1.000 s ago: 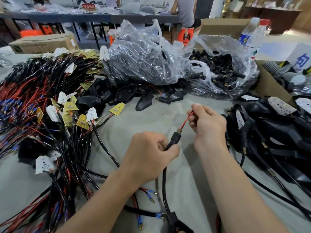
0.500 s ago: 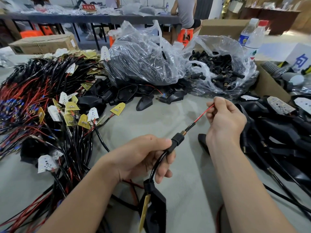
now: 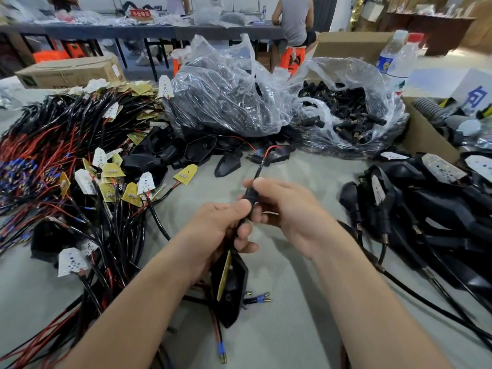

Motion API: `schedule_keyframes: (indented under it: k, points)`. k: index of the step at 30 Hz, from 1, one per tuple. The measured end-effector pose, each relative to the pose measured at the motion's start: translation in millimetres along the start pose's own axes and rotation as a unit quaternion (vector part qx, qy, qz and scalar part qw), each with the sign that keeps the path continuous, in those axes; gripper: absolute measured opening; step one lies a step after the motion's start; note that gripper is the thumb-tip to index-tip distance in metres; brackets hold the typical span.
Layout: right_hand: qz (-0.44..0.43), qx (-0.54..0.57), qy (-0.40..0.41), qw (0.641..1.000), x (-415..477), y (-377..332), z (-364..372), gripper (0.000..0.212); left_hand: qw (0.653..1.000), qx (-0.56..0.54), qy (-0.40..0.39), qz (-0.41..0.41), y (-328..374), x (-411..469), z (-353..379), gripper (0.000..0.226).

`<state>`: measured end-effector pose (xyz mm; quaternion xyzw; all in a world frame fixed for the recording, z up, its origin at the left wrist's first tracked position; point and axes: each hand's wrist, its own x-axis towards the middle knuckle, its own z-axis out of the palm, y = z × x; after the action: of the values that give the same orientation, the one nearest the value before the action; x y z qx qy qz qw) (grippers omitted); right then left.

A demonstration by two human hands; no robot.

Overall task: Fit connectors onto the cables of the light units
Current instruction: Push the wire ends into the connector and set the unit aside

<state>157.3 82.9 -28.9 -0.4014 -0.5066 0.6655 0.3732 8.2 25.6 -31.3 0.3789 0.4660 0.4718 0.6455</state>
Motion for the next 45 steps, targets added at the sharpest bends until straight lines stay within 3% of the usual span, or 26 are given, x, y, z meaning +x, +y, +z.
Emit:
schedule_keyframes:
  k: [3,6,9,11,14,17,27,32,38,42,45]
  points:
    - [-0.019,-0.019,-0.033,0.999,-1.8,1.8,3.3,0.014,0.999,0.020,0.024,0.013,-3.4,0.8,2.1,0.034]
    - [-0.059,-0.004,0.037,0.998,0.4,-0.2,3.9,0.013,1.000,-0.004,0.020,-0.019,-5.7,1.6,0.2,0.034]
    - [-0.080,0.061,0.116,0.988,2.2,-6.5,-0.3,0.011,0.997,0.043,-0.048,-0.050,-5.7,0.8,-6.7,0.033]
    - [-0.090,0.112,0.155,0.977,1.9,-10.9,-7.5,0.013,0.995,0.058,-0.072,-0.036,-6.4,0.4,-9.3,0.034]
    - [-0.104,0.132,0.192,0.967,1.1,-14.0,-16.8,0.014,0.996,0.079,-0.046,0.002,-7.7,2.7,-10.2,0.036]
    - [-0.099,0.140,0.185,0.968,0.6,-13.6,-18.9,0.012,0.995,0.093,-0.007,0.038,-8.6,4.6,-11.2,0.050]
    - [-0.076,0.121,0.115,0.983,-2.2,-9.9,-15.1,0.014,0.988,0.117,0.086,0.049,-13.8,11.2,-8.4,0.060]
    - [-0.055,0.114,0.049,0.991,-5.1,-10.6,-17.3,0.020,0.987,0.150,0.052,0.039,-15.1,7.0,-6.7,0.055]
    - [-0.004,0.181,-0.004,0.983,-6.1,-10.9,-21.4,0.020,0.991,0.128,0.022,0.036,-14.2,5.3,-4.9,0.046]
    - [-0.021,0.122,0.078,0.989,-1.1,-6.2,-17.9,0.007,0.994,0.100,0.015,0.042,-12.4,5.7,-6.4,0.047]
    - [-0.055,0.047,0.151,0.986,2.9,-2.6,-15.4,0.020,0.993,0.106,0.019,0.042,-12.4,6.2,-7.4,0.050]
